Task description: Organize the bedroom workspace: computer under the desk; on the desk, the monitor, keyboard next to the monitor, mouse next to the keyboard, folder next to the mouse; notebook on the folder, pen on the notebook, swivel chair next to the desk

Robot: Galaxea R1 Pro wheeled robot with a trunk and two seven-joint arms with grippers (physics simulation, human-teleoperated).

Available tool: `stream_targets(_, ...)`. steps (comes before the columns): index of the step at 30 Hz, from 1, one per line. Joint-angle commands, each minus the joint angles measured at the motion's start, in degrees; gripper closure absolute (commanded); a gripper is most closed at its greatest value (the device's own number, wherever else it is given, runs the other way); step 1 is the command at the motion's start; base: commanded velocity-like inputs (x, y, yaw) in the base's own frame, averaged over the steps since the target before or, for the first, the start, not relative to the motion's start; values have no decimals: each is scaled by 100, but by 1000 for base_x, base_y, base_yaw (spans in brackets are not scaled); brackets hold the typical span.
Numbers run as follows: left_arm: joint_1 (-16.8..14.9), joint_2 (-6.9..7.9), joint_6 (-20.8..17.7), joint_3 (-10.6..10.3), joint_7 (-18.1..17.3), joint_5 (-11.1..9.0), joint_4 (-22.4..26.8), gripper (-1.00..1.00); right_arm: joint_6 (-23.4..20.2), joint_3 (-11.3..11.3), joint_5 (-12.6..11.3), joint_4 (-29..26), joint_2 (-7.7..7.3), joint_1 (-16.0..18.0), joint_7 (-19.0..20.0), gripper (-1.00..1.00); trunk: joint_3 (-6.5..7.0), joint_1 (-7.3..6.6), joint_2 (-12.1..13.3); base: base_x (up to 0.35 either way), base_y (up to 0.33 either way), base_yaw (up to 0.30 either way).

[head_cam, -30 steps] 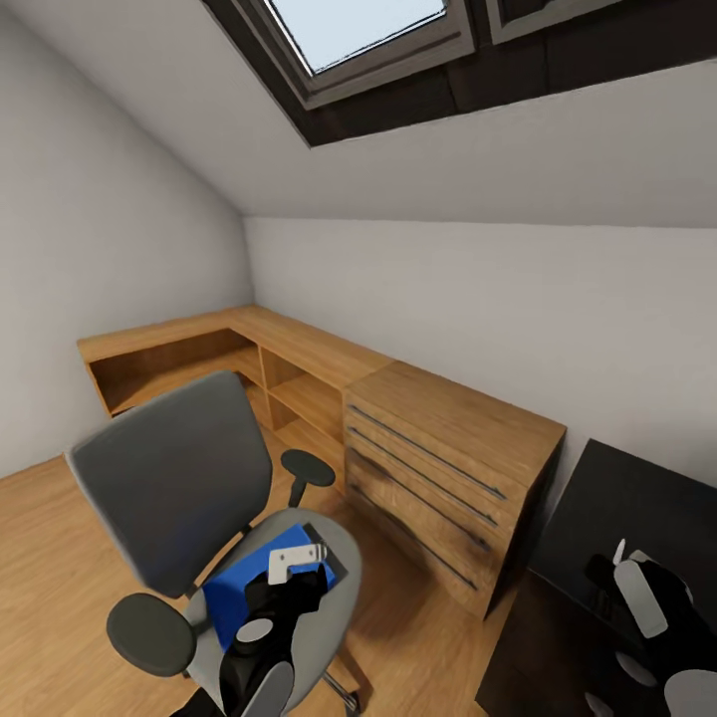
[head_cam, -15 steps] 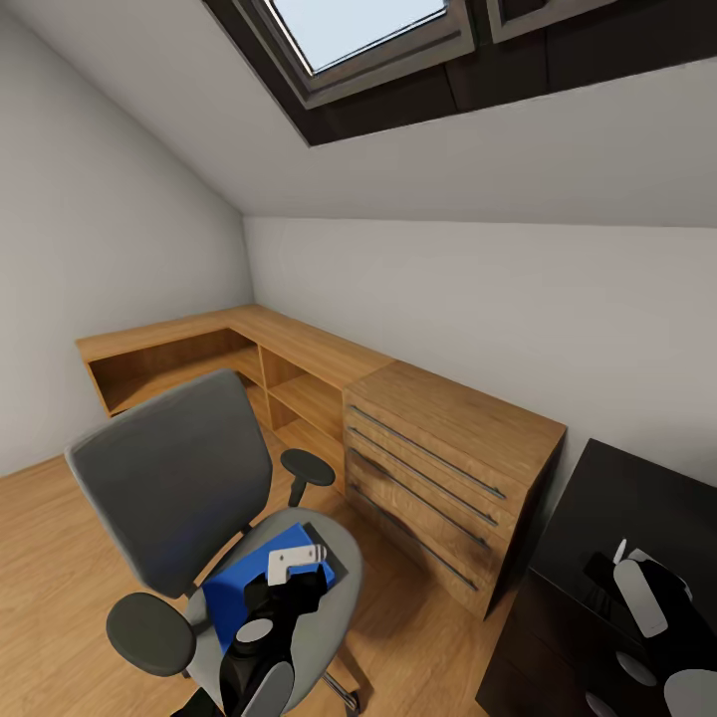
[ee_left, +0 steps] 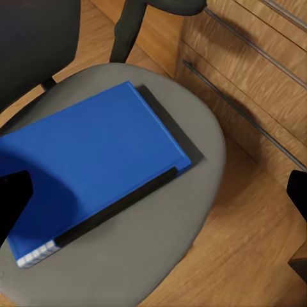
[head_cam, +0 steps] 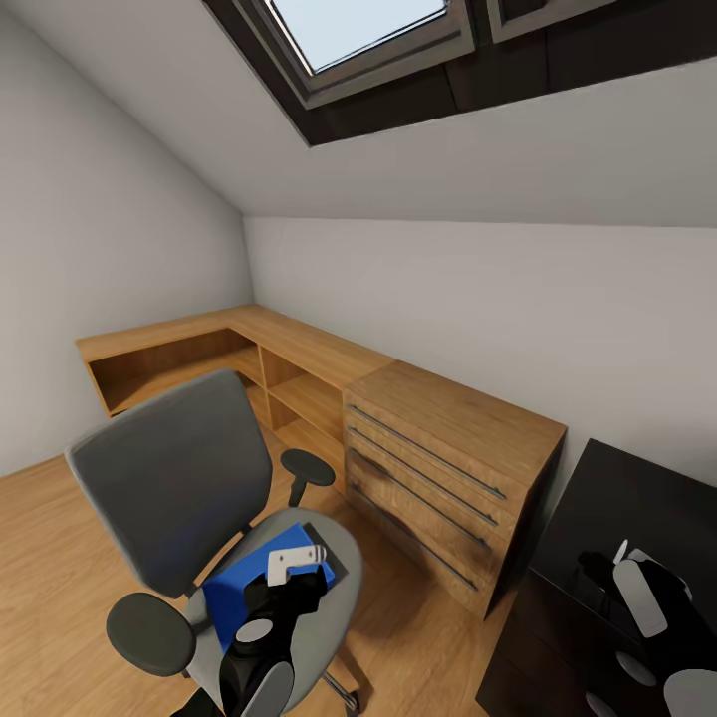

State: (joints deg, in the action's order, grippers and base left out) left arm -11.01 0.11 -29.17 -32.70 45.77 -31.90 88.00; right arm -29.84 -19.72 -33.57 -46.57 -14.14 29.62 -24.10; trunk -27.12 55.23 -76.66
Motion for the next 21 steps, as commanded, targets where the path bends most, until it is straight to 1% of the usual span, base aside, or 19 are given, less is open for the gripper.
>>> stream_targets(1,-6,2,-18,-8,46,-36,7,-100,-30,-1,-71,204,-1,0,-51,-100,-7,0,-3,0,0,0)
stream_targets(10,-6,2,-18,-8,46,-36,7,-100,-30,-12,-71,151,-9,0,-46,-100,-7,0,-3,0,0,0)
stream_targets(21,-6,0,-18,-8,46,-36,6,-100,-30,-23,-71,106,-10,0,-51,-100,190,-241,438,0,0,0)
